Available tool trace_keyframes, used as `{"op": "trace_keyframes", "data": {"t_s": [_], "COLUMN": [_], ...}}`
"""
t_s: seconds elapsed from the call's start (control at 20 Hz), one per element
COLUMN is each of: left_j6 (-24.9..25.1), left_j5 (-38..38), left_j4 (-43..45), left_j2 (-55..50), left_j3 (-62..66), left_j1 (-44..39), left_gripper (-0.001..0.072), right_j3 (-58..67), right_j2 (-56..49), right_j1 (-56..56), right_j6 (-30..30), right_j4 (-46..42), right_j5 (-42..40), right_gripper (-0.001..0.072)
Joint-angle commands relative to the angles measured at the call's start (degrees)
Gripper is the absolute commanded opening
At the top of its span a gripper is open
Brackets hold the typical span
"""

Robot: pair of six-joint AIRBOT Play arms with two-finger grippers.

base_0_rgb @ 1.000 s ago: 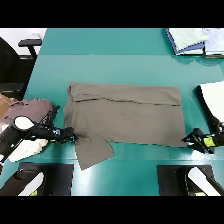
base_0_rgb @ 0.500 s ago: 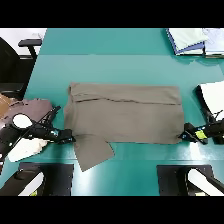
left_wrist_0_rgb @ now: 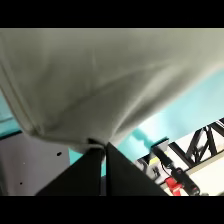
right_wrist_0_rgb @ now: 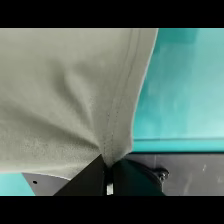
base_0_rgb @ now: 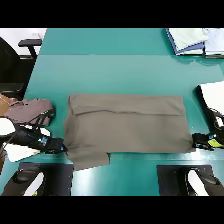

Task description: Fold the shirts.

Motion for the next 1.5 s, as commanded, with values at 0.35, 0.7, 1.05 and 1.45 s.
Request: {"op": "trace_keyframes", "data": {"t_s": [0.35, 0.7, 1.05, 1.45], "left_j6": [7.9, 10.1, 8.4, 9.9], "left_j5": [19.7, 28.6, 25.5, 24.2], "left_j4": [4.2, 3.8, 3.8, -6.5], "left_j2": [-28.5, -47.0, -47.3, -47.3], "left_j3": [21.9, 32.6, 39.8, 42.0], "left_j1": [0.0, 0.0, 0.0, -2.8], "left_gripper": [0.0025, 0.0027, 0.0612, 0.0026], "right_j3": [17.9, 34.9, 42.1, 27.2], "right_j2": [-17.5, -38.4, -44.8, -41.7], "right_j1": [0.7, 6.9, 2.9, -15.1], "right_j6": [0.9, 0.9, -4.9, -12.7], "right_j4": [8.6, 8.7, 21.2, 26.0], "right_j5": [-12.2, -16.2, -15.0, -13.2], "right_gripper": [0.0016, 0.0018, 0.0454, 0.0642]}}
